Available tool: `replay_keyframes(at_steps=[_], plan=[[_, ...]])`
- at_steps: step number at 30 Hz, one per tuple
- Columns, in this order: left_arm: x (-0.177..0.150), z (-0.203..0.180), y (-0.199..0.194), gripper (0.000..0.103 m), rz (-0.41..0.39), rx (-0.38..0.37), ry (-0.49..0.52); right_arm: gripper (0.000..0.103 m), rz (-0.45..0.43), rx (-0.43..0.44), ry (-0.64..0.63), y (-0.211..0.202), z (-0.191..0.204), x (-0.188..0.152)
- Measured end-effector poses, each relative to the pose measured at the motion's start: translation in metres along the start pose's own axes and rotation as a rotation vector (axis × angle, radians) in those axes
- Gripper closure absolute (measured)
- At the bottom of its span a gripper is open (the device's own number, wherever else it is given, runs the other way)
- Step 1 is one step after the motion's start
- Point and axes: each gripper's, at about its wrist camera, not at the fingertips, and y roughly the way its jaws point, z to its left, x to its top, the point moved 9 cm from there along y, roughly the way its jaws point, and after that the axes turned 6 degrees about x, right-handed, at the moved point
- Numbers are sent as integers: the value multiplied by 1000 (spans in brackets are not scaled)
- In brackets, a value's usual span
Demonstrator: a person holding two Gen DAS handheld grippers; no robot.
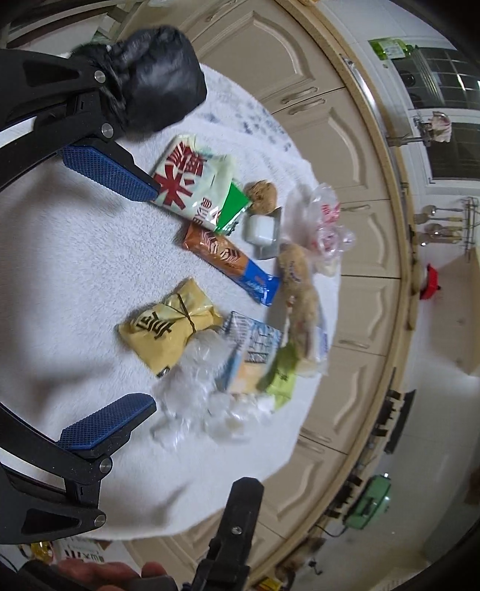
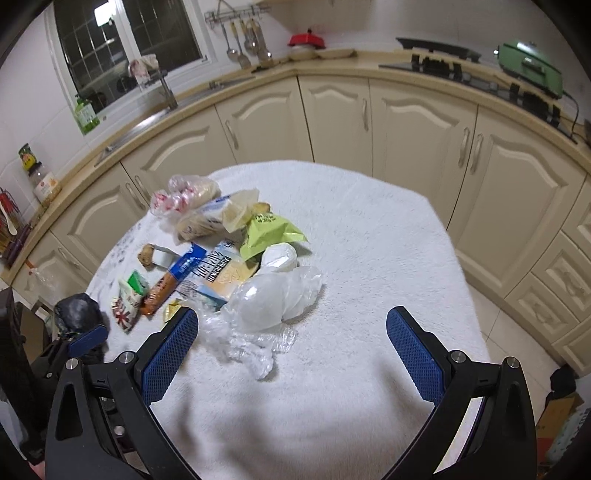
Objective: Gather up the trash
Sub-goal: 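Grasp the white plastic bag with the right tool while the left tool grasps the yellow snack packet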
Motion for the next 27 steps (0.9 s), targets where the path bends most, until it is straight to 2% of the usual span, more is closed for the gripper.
replay_keyframes(at_steps=[3,5,7,8,9,11,13,15,17,21,27], plan=[[-3,-9,5,1,21,6,17,0,25,2,-9,20,0,2],[7,-11,19,1,20,4,30,1,41,1,-16,33,0,4],[9,-18,30,5,29,-5,49,7,71,-2,-25,50,0,4],[11,-19,40,11,35,-5,58,9,88,-5,-27,59,-1,3],[12,-19,45,16,36,26,63,14,107,5,-29,67,-1,2],[15,-23,61,45,58,9,68,27,134,29,-35,77,1,-1],[13,-23,68,48,57,2,64,36,137,55,-40,81,3,-5],[19,-21,73,53,57,-19,47,41,131,79,-43,79,4,-7],[23,-17,78,69,57,-29,29,43,124,97,-39,75,3,-8],[27,-10,83,74,66,-68,-11,43,85,153,6,59,-1,-10],[22,-8,75,75,64,-88,-34,43,41,147,40,29,-14,-14]])
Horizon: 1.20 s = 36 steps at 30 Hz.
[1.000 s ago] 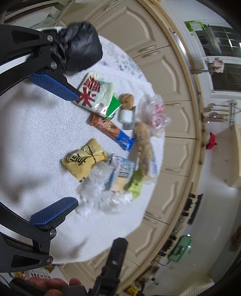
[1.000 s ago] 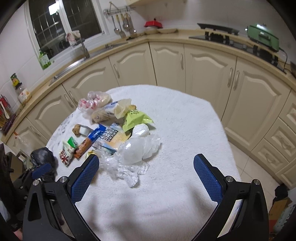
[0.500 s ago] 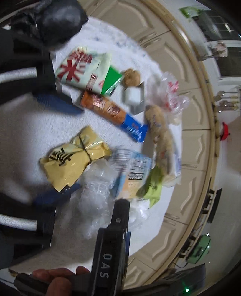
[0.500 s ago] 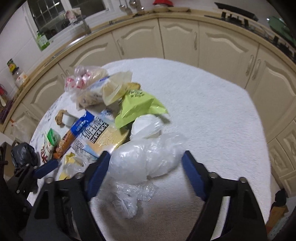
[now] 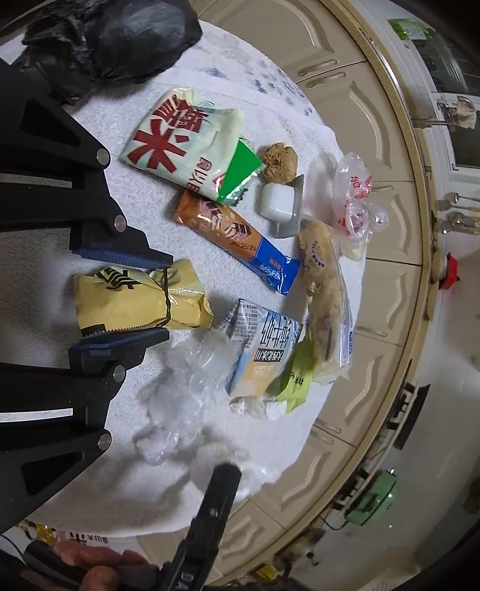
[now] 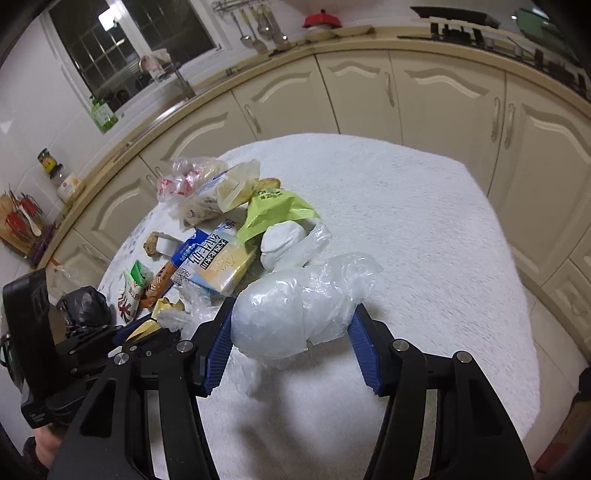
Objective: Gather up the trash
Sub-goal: 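Grasp the white plastic bag with the right tool while the left tool grasps the yellow snack packet, then carry the white bag with the right tool while the left tool carries the yellow packet to the bin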
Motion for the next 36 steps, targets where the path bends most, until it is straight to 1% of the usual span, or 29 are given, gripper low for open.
replay_keyframes(at_steps=[4,5,9,10,11,12,13,16,18,19,21,22,23,24,27,28,30,31,32,33,34,36], plan=[[-4,2,-13,75,-24,-5,-9,43,-37,-1,15,-22,-4,0],[-10,-1,-21,75,-33,-4,-12,43,-47,-4,14,-28,-4,0],[-4,0,-39,75,-76,-4,-13,43,-91,-7,24,-53,-12,2],[-4,-2,-43,76,-83,-3,-10,43,-101,-10,27,-59,-15,2],[-3,-3,-46,81,-90,-4,-7,43,-110,-9,31,-64,-17,3],[-1,-5,-49,81,-96,-4,-3,43,-120,-10,36,-70,-21,3],[-1,-6,-52,85,-102,-8,-1,43,-128,-15,39,-75,-24,3],[0,-11,-53,85,-114,-4,16,43,-151,-21,52,-89,-33,3],[-2,-14,-48,84,-97,6,25,43,-158,-29,60,-95,-39,2],[-5,-13,-42,81,-81,36,27,43,-157,-29,64,-97,-42,1],[-6,-13,-36,61,-57,53,25,43,-150,-30,72,-97,-46,-3],[-6,-13,-33,40,-47,55,31,43,-148,-28,75,-97,-47,-5],[-5,-13,-30,25,-48,75,43,43,-147,-27,78,-98,-48,-7],[-4,-13,-28,23,-49,93,65,43,-146,-25,81,-98,-49,-9],[-4,-21,-15,22,-21,95,132,43,-141,-21,86,-98,-50,-14],[-6,-24,-7,22,0,97,169,43,-140,-19,88,-98,-50,-14],[-10,-30,7,26,36,84,231,43,-141,-19,92,-98,-50,-16],[-12,-33,13,34,50,70,254,43,-142,-19,93,-98,-50,-16],[-10,-33,13,46,41,53,251,43,-143,-18,95,-98,-51,-16],[-8,-35,12,55,47,36,252,43,-144,-21,95,-99,-51,-17],[-7,-35,12,67,57,26,254,43,-144,-24,94,-100,-52,-17],[-6,-37,10,68,63,-9,233,43,-147,-25,100,-102,-54,-18]])
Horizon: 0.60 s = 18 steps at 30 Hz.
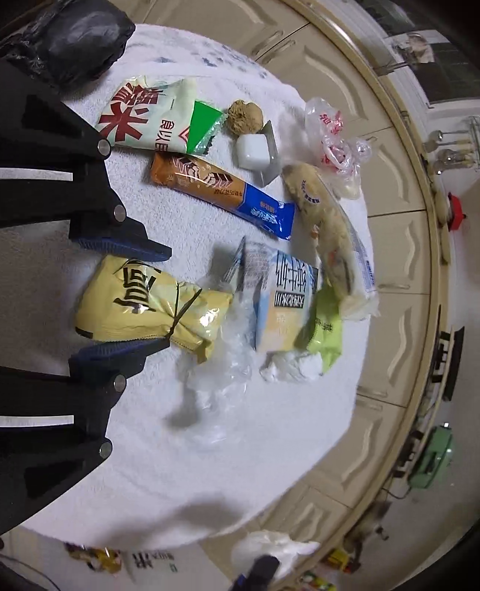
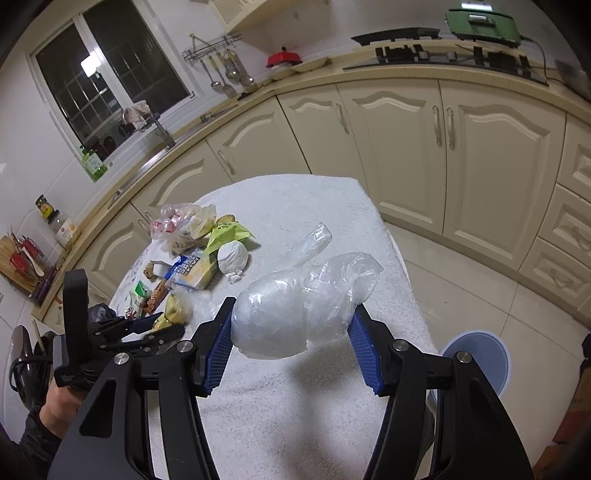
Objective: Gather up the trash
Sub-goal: 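Carry the white bag with the right tool while the left tool carries the yellow packet to the bin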
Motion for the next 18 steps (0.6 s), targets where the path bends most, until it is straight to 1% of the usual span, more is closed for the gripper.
replay_keyframes(at_steps=[3,6,10,15,18], plan=[[-4,-2,-2,68,8,-28,-26,43,-6,-6,5,-3,-3,0],[-6,-2,-14,68,-12,-38,-55,43,-18,-13,11,-10,-8,1],[0,-14,-37,68,-58,-58,-58,43,-46,-24,29,-26,-20,4],[13,-34,-68,68,-134,-78,-46,43,-102,-46,63,-55,-43,11],[25,-53,-84,68,-178,-102,-30,43,-140,-73,81,-75,-59,15]])
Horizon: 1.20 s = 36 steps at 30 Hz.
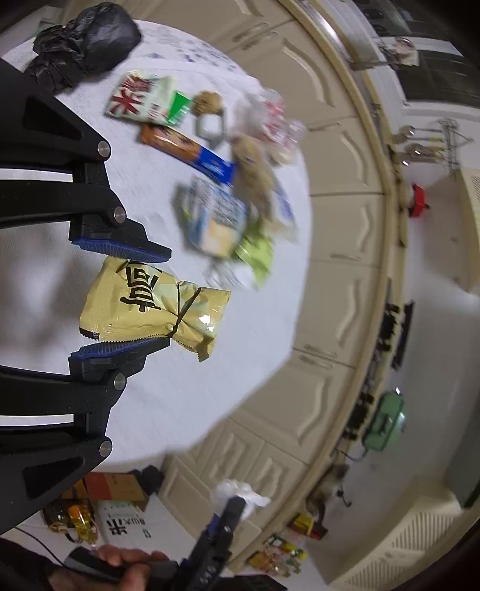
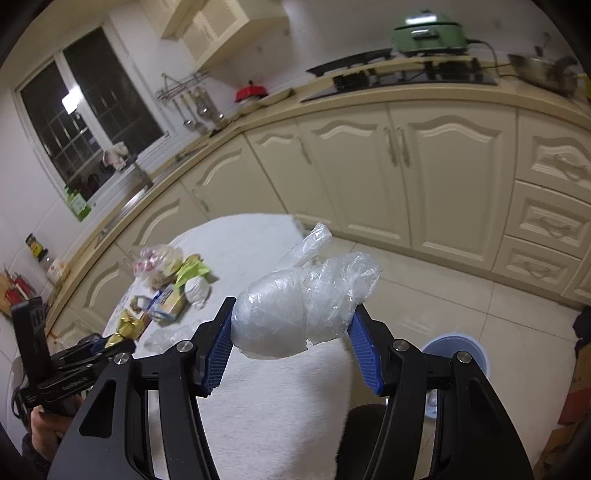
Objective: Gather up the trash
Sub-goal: 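Carry the white bag with the right tool while the left tool carries the yellow packet to the bin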
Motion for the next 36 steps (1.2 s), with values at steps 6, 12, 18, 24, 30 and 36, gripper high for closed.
replay_keyframes(at_steps=[6,12,18,24,30,36], plan=[[39,-76,5,68,-63,-110,112,43,-57,-103,58,-36,-58,6],[61,-169,54,68,-48,-246,236,43,-64,-213,135,-55,-127,-2],[65,-238,121,68,53,-352,292,43,-47,-278,204,-58,-183,-16],[62,-287,194,68,193,-381,350,43,4,-310,273,-41,-231,-38],[65,-316,275,67,338,-341,376,44,67,-301,339,-10,-267,-61],[70,-336,337,45,421,-292,409,31,98,-305,381,20,-300,-78]])
